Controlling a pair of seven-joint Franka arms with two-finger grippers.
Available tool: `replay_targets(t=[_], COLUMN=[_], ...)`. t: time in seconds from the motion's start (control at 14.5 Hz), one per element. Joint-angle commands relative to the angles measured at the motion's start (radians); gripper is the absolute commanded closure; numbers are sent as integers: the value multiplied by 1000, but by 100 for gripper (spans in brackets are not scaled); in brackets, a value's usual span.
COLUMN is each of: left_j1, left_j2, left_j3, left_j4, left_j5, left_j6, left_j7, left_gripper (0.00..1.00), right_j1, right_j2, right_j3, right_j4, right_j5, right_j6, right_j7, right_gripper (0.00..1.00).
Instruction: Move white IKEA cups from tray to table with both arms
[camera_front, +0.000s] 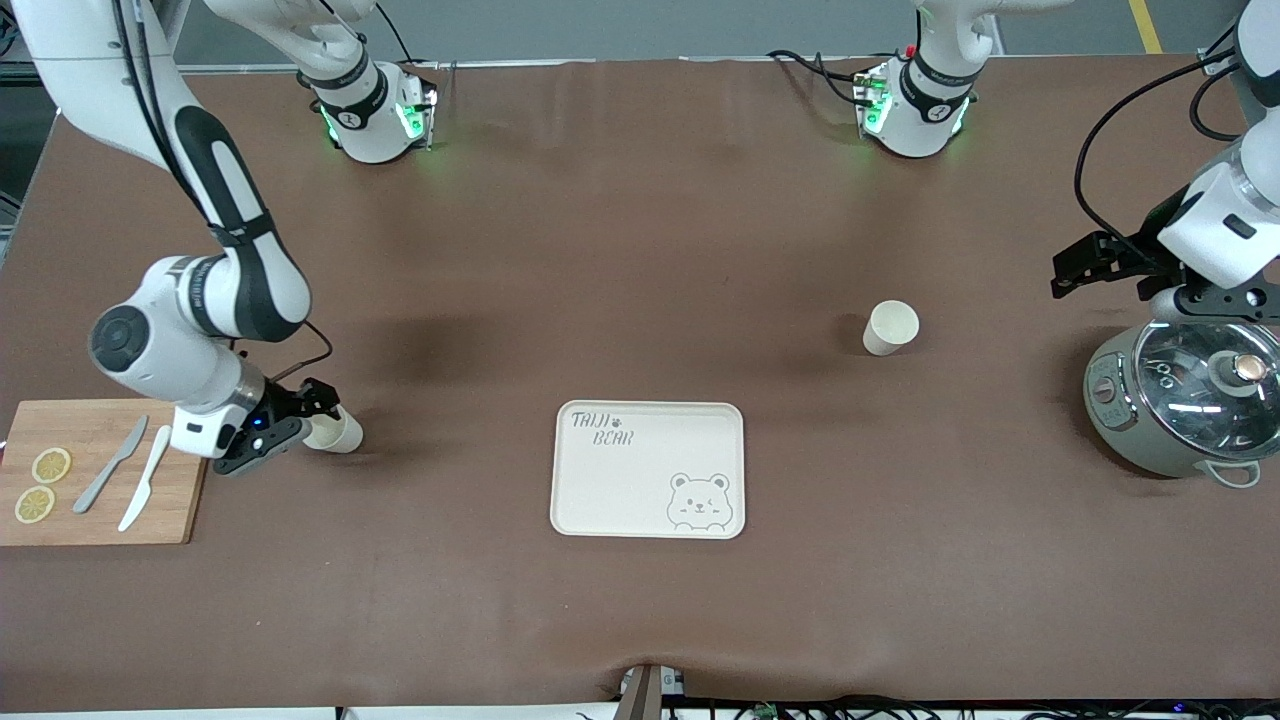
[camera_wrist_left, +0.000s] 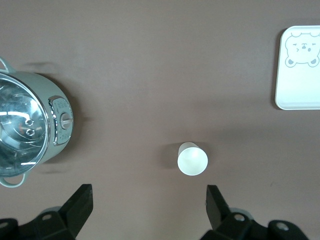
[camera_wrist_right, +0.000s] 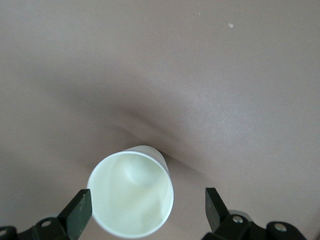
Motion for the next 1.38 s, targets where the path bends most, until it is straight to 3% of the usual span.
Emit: replay_targets(t=[0.0, 0.35, 0.48, 0.62, 0.9, 1.17, 1.31], left_j1=[16, 18, 18, 18, 18, 16, 16], left_j2=[4, 5, 4, -1, -10, -10, -10], left_j3=[-21, -19, -19, -19, -19, -21, -21], left_j4=[14, 22, 22, 25, 65, 79, 76], left_j5=[17, 5, 5, 1, 1, 1, 2], left_j6=[-4, 79, 98, 110, 108, 96, 93], left_j7=[6, 6, 7, 4, 3, 1, 3], left_gripper=[0, 0, 0, 0, 0, 0, 0], right_j1=[-9, -23, -43, -59, -128, -135, -145], right_j2=[-5, -49, -120, -215, -316, -326, -313], right_j3=[-6, -18, -29, -38, -43, -33, -33], right_j4=[165, 493, 525, 496, 492, 502, 497], right_j5=[17, -40, -49, -51, -81, -170, -171], right_j6=[-213, -732, -854, -879, -895, -887, -878], right_j7=[-3, 241, 311, 394, 428, 428, 419], right_gripper=[0, 0, 0, 0, 0, 0, 0])
